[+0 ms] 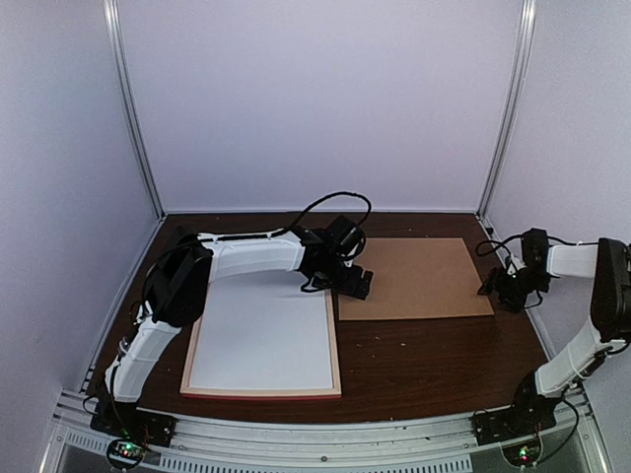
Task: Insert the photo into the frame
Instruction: Pick up the backboard from the center of the board.
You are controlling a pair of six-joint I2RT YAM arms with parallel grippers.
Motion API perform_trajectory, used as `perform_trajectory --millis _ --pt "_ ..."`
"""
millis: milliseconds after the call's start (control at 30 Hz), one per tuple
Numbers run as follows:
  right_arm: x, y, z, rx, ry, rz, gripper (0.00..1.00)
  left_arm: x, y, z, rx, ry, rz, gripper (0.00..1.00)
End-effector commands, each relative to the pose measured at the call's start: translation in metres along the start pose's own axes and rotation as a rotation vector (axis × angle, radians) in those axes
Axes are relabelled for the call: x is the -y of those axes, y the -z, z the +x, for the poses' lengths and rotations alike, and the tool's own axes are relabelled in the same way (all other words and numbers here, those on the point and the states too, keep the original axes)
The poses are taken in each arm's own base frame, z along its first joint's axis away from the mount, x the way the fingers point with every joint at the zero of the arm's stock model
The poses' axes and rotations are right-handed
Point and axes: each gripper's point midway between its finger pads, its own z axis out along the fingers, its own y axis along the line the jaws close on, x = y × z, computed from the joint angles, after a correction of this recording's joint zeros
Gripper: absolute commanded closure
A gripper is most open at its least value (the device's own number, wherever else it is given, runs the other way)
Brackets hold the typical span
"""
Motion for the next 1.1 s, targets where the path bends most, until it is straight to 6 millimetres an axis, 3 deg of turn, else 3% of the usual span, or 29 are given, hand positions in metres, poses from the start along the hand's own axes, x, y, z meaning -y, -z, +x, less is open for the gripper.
perform_trajectory --millis 0,500,767,900,1067 --pt "-0.005 -0.003 -0.018 0.032 0.005 -0.010 0.30 -0.019 -0.010 0.004 -0.017 0.011 -0.091 0.02" --pt "-0.011 -0.019 -0.034 0.027 -0.011 -0.036 0.30 -0.037 -0.030 0.021 -0.093 -0.008 -0.172 0.03" --pt "-0.013 -0.034 -0.042 0.011 -0.026 -0.058 0.29 -0.015 -0.043 0.032 -0.133 0.064 -0.037 0.02" --pt "-0.017 -0.040 -0.038 -0.017 -0.023 -0.089 0.31 0.002 -0.041 0.032 -0.142 0.103 0.056 0.02" --pt "-0.029 -0.039 -0.028 -0.050 -0.026 -0.173 0.36 0.008 -0.034 0.030 -0.134 0.132 0.094 0.02"
